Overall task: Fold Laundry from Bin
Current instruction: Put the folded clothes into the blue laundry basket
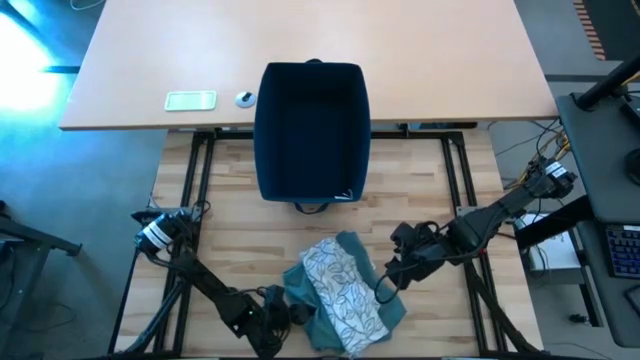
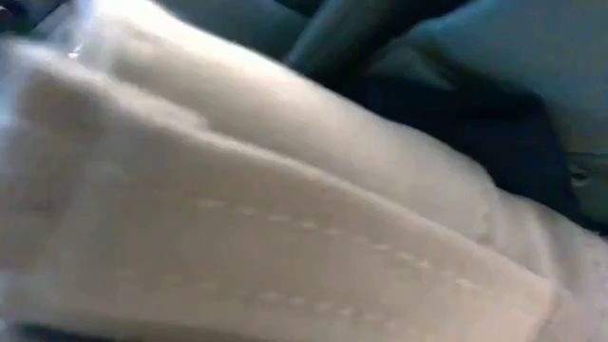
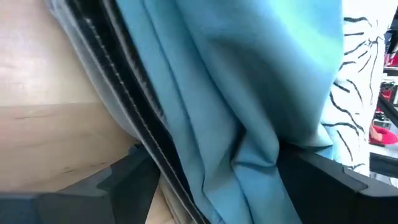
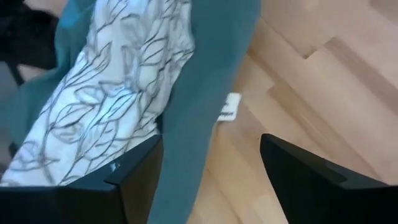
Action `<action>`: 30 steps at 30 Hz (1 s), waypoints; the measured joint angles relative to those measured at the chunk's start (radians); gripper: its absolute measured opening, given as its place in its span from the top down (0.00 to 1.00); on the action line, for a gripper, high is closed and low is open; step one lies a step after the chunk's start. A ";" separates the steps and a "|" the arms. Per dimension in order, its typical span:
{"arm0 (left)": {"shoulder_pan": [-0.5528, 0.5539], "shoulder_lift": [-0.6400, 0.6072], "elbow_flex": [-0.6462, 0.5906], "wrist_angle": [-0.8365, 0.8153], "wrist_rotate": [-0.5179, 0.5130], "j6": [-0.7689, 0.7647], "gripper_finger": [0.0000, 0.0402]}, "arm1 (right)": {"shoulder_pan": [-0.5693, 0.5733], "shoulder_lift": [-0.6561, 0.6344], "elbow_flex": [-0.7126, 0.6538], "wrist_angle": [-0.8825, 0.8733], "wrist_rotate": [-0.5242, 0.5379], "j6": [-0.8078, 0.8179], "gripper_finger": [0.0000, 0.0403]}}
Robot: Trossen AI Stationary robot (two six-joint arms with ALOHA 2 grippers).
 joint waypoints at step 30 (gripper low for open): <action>-0.022 -0.196 -0.065 -0.507 0.006 0.076 1.00 | 0.028 -0.016 -0.334 0.563 -0.019 0.223 0.32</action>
